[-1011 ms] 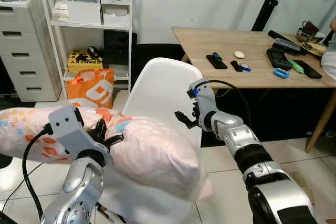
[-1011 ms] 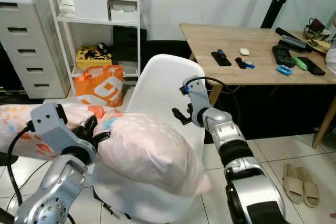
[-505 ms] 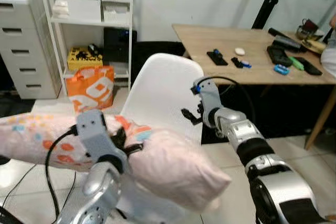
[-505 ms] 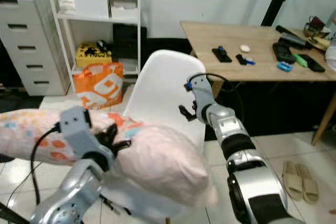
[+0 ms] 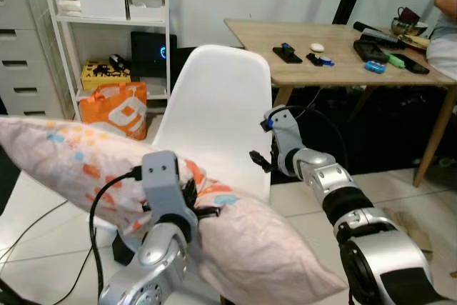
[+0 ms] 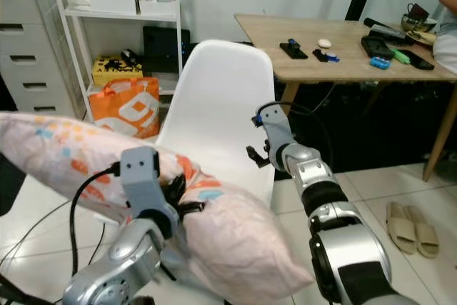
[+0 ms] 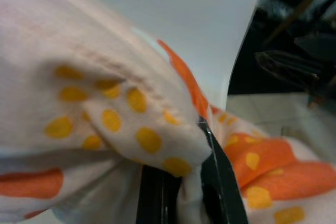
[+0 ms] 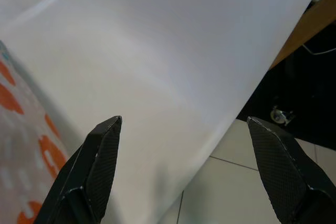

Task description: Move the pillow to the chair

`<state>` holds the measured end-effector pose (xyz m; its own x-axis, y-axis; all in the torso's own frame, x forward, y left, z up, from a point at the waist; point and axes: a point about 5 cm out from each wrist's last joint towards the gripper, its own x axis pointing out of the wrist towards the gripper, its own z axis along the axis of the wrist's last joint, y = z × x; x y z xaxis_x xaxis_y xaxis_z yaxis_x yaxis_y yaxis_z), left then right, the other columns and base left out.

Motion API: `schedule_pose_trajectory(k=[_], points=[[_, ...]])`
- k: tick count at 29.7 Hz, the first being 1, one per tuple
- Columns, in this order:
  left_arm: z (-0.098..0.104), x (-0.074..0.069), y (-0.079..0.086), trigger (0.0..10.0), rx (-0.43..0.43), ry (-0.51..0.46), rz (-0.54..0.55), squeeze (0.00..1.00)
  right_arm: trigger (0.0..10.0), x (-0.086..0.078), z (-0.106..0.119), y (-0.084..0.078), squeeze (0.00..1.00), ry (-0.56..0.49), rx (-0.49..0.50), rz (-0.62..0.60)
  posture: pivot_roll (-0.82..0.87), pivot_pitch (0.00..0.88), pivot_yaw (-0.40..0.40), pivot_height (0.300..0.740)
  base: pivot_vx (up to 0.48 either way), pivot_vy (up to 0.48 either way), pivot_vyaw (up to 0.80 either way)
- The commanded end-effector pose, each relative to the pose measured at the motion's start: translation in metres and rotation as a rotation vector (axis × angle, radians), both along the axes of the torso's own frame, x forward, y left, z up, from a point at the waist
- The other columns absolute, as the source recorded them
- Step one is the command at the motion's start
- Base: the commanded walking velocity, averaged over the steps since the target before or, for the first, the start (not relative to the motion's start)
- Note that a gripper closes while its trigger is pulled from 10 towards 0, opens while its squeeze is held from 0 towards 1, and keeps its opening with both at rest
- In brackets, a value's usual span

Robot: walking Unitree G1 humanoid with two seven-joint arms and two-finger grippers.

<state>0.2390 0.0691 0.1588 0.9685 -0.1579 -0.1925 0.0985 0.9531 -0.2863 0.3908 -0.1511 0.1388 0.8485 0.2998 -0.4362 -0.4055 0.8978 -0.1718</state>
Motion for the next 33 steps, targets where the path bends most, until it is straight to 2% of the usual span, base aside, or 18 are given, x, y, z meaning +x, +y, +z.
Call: schedule_pose_trajectory(k=[1, 3, 4, 7, 10, 11, 15, 16, 18, 20, 22, 24, 25, 27, 28, 29, 32, 33], points=[[0.013, 0.001, -0.024, 10.0, 0.029, -0.042, -0.079, 0.00, 10.0, 0.002, 0.003, -0.003, 0.00, -0.003, -0.013, -0.011, -0.11, 0.006, -0.136, 0.590, 0.000, 0.000, 0.00], [0.016, 0.009, -0.024, 10.0, 0.286, -0.133, -0.124, 0.00, 10.0, 0.003, 0.004, -0.005, 0.00, -0.005, -0.019, -0.022, -0.11, 0.006, -0.136, 0.580, 0.000, 0.000, 0.00], [0.019, 0.014, -0.022, 10.0, 0.366, -0.177, -0.127, 0.00, 10.0, 0.003, 0.004, -0.005, 0.00, -0.008, -0.021, -0.026, -0.12, 0.006, -0.136, 0.575, 0.000, 0.000, 0.00], [0.020, 0.018, -0.021, 10.0, 0.411, -0.205, -0.122, 0.00, 10.0, 0.003, 0.005, -0.005, 0.00, -0.013, -0.023, -0.029, -0.12, 0.006, -0.136, 0.570, 0.000, 0.000, 0.00], [0.027, 0.033, -0.012, 10.0, 0.525, -0.284, -0.090, 0.00, 10.0, 0.005, 0.009, -0.003, 0.00, -0.049, -0.021, -0.038, -0.12, 0.007, -0.133, 0.556, 0.000, 0.000, 0.00], [0.027, 0.033, -0.012, 10.0, 0.525, -0.284, -0.090, 0.00, 10.0, 0.005, 0.009, -0.003, 0.00, -0.049, -0.021, -0.038, -0.12, 0.007, -0.133, 0.556, 0.000, 0.000, 0.00], [0.035, 0.051, 0.011, 10.0, 0.597, -0.310, 0.000, 0.00, 10.0, 0.007, 0.013, -0.001, 0.00, -0.067, -0.024, -0.039, -0.13, 0.010, -0.130, 0.556, 0.000, 0.000, 0.00], [0.035, 0.051, 0.011, 10.0, 0.597, -0.310, 0.000, 0.00, 10.0, 0.007, 0.013, -0.001, 0.00, -0.067, -0.024, -0.039, -0.13, 0.010, -0.130, 0.556, 0.000, 0.000, 0.00], [0.051, 0.063, 0.024, 10.0, 0.378, -0.281, 0.091, 0.00, 10.0, 0.007, 0.013, -0.001, 0.00, -0.070, -0.027, -0.039, -0.13, 0.008, -0.127, 0.556, 0.000, 0.000, 0.00], [0.051, 0.063, 0.024, 10.0, 0.378, -0.281, 0.091, 0.00, 10.0, 0.007, 0.013, -0.001, 0.00, -0.070, -0.027, -0.039, -0.13, 0.008, -0.127, 0.556, 0.000, 0.000, 0.00], [0.069, 0.070, 0.019, 10.0, 0.070, -0.276, 0.098, 0.00, 10.0, 0.007, 0.013, -0.001, 0.00, -0.072, -0.029, -0.040, -0.13, 0.003, -0.124, 0.556, 0.000, 0.000, 0.00], [0.069, 0.070, 0.019, 10.0, 0.070, -0.276, 0.098, 0.00, 10.0, 0.007, 0.013, -0.001, 0.00, -0.072, -0.029, -0.040, -0.13, 0.003, -0.124, 0.556, 0.000, 0.000, 0.00], [0.081, 0.070, 0.008, 10.0, -0.075, -0.296, 0.061, 0.00, 10.0, 0.007, 0.012, -0.001, 0.00, -0.072, -0.030, -0.040, -0.13, 0.002, -0.125, 0.556, 0.000, 0.000, 0.00], [0.098, 0.062, -0.024, 10.0, -0.344, -0.309, -0.104, 0.00, 10.0, 0.007, 0.012, 0.000, 0.00, -0.075, -0.035, -0.035, -0.13, 0.000, -0.123, 0.556, 0.000, 0.000, 0.00], [0.098, 0.062, -0.024, 10.0, -0.344, -0.309, -0.104, 0.00, 10.0, 0.007, 0.012, 0.000, 0.00, -0.075, -0.035, -0.035, -0.13, 0.000, -0.123, 0.556, 0.000, 0.000, 0.00], [0.102, 0.055, -0.040, 10.0, -0.435, -0.295, -0.202, 0.00, 10.0, 0.008, 0.013, 0.001, 0.00, -0.076, -0.037, -0.032, -0.14, 0.000, -0.124, 0.556, 0.000, 0.000, 0.00], [0.103, 0.048, -0.052, 10.0, -0.496, -0.278, -0.288, 0.00, 10.0, 0.008, 0.013, 0.001, 0.00, -0.077, -0.038, -0.031, -0.14, 0.000, -0.124, 0.556, 0.000, 0.000, 0.00], [0.099, 0.037, -0.068, 10.0, -0.551, -0.236, -0.404, 0.00, 10.0, 0.008, 0.013, 0.001, 0.00, -0.077, -0.039, -0.030, -0.14, 0.000, -0.123, 0.556, 0.000, 0.000, 0.00]])
